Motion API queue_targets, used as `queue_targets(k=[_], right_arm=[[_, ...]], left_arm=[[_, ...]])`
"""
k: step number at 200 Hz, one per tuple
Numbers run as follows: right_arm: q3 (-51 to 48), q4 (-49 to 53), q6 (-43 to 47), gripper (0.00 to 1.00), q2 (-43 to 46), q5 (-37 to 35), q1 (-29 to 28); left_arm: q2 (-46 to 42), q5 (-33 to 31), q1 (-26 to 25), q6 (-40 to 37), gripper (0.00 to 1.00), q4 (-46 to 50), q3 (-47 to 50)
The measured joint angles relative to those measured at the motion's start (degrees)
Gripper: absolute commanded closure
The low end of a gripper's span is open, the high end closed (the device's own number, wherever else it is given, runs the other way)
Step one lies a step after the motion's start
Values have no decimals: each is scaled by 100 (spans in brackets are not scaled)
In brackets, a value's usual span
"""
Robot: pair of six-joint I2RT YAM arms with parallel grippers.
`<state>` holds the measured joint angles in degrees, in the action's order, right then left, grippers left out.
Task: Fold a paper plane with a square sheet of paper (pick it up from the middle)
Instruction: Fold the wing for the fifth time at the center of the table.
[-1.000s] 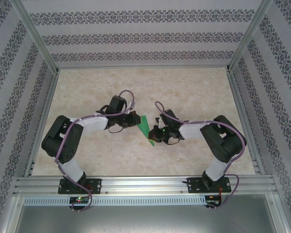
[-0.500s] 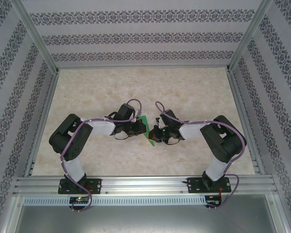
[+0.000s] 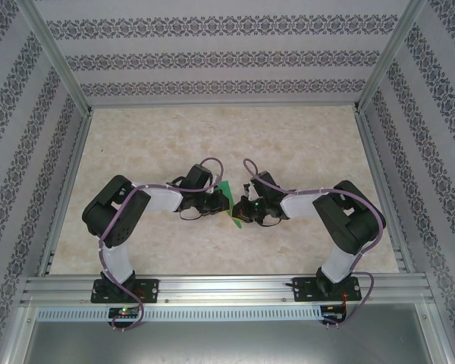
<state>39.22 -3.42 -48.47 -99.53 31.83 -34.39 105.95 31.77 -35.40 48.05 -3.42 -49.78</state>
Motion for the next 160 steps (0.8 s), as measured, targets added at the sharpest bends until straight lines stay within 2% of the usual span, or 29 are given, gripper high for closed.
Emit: queue_targets(k=[69,160], right_arm=[[4,42,17,100,42,-35,-13],[0,50,17,100,63,-109,-48]], left_arm=[[0,-531,-101,-22,88,632,-304],[109,-658,4,-107,86,896,-581]])
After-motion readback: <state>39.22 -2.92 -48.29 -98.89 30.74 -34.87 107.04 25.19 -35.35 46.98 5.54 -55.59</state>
